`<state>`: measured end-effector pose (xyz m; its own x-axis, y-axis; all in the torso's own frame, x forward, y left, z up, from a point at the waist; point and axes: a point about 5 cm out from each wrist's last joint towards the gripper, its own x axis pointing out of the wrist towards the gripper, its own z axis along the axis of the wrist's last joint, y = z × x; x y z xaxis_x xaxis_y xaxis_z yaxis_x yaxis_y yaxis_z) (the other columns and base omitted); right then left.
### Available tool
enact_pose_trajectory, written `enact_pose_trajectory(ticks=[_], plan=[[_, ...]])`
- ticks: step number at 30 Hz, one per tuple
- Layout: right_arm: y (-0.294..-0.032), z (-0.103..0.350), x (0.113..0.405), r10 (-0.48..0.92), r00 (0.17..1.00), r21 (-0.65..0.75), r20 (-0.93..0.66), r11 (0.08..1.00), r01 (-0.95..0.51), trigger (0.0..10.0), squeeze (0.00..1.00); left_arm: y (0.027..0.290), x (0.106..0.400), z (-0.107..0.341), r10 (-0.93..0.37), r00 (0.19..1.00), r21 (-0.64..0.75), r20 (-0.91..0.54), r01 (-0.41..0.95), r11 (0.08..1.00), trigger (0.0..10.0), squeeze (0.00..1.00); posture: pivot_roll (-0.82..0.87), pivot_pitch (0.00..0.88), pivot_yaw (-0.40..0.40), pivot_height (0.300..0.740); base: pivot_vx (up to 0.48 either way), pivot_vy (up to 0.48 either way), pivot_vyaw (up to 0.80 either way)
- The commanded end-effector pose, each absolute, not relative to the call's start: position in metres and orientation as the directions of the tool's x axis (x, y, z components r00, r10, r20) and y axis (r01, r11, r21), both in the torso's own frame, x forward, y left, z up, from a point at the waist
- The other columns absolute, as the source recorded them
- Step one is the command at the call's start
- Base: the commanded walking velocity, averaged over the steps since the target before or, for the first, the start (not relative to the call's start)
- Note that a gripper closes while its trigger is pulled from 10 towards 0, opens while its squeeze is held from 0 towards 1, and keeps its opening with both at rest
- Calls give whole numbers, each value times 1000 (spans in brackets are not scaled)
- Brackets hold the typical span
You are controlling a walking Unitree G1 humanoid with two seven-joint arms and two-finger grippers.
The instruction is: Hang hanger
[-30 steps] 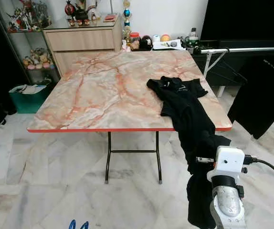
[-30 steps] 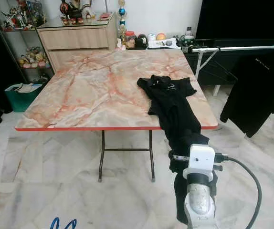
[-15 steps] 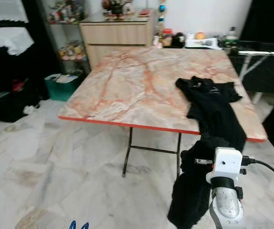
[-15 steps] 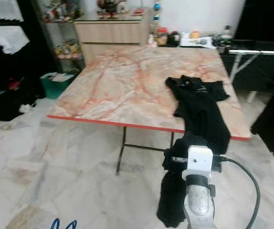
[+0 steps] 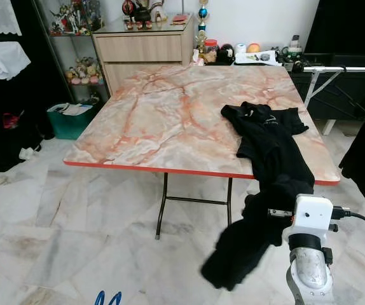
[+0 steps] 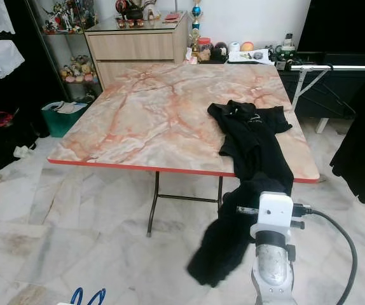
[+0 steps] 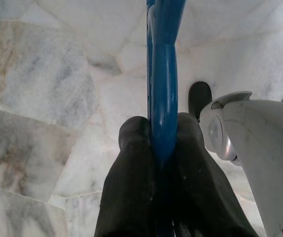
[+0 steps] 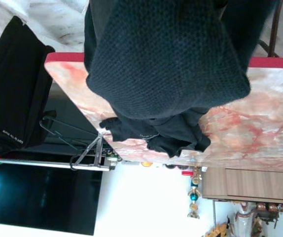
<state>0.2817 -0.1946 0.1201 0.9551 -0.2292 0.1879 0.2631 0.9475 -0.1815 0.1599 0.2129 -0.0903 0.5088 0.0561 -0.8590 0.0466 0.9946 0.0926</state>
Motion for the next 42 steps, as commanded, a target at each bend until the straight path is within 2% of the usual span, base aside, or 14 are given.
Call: enact_pose_trajectory(ticks=[1, 3, 7, 10, 14, 21, 42], plan=[[-194, 138, 286, -229, 941, -163, 250, 948, 274, 10000, 0, 216, 159, -90, 72, 518, 111, -853, 46, 993, 10000, 0, 44, 0, 30, 740, 0, 0, 0], [-194, 139, 287, -229, 940, -164, 254, 947, 275, 10000, 0, 216, 160, -89, 77, 527, 122, -846, 50, 991, 10000, 0, 44, 0, 29, 740, 0, 0, 0], [-194, 144, 290, -228, 937, -166, 263, 947, 276, 10000, 0, 232, 164, -84, 164, 550, 295, -819, 159, 942, 10000, 0, 53, 0, 22, 740, 0, 0, 0], [-192, 146, 290, -227, 936, -163, 270, 947, 277, 10000, 0, 236, 163, -83, 176, 549, 310, -817, 162, 937, 10000, 0, 50, 0, 22, 740, 0, 0, 0], [-192, 153, 289, -233, 929, -153, 288, 946, 285, 10000, 0, 237, 161, -84, 173, 544, 286, -821, 129, 949, 10000, 0, 45, 0, 21, 740, 0, 0, 0], [-196, 154, 286, -251, 924, -154, 287, 940, 304, 10000, 0, 228, 156, -88, 154, 542, 274, -826, 147, 950, 10000, 0, 39, 0, 26, 740, 0, 0, 0], [-195, 173, 292, -258, 908, -144, 330, 937, 318, 10000, 0, 231, 151, -89, 149, 533, 261, -833, 141, 955, 10000, 0, 43, 0, 31, 740, 294, 0, 0]])
